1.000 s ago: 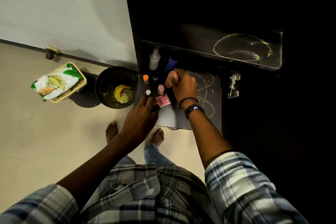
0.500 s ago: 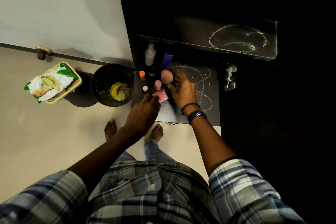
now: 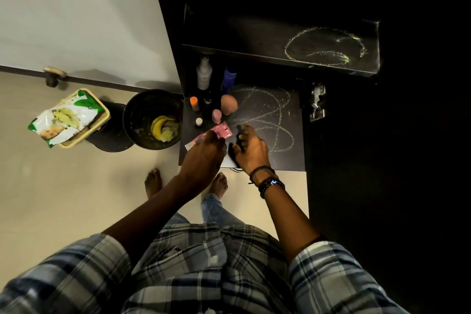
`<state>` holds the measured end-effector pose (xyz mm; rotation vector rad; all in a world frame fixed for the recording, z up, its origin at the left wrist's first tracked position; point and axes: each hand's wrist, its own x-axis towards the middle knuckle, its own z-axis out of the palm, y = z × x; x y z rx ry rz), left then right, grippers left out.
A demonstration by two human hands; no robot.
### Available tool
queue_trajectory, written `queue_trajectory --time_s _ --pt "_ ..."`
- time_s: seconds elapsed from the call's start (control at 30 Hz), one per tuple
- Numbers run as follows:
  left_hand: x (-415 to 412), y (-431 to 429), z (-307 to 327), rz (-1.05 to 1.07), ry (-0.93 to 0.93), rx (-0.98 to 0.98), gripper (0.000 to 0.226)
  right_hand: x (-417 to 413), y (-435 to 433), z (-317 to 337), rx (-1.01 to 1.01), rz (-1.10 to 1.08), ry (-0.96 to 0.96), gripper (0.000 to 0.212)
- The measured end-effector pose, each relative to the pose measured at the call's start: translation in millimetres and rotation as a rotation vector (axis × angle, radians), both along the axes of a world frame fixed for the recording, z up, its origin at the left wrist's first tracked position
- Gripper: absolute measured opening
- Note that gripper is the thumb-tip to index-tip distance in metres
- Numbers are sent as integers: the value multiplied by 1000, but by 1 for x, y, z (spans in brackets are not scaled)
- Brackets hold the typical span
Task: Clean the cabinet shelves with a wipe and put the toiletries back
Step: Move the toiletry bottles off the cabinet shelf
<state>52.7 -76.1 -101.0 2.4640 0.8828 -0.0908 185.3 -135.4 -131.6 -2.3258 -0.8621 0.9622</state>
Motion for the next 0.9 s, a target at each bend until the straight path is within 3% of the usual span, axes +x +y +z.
queue_trajectory --time_s 0.53,0.6,0.7,0.9 --pt "-13 -1 -24 0 53 28 34 -12 -6 2 -61 65 40 43" --pt "-18 0 -19 -4 35 47 41 -11 -6 8 -25 60 -18 42" --pt "-28 3 -1 42 -34 49 29 -12 -2 21 64 27 -117 34" --pt "-65 22 15 270 -124 -10 31 -35 26 56 314 8 -177 24"
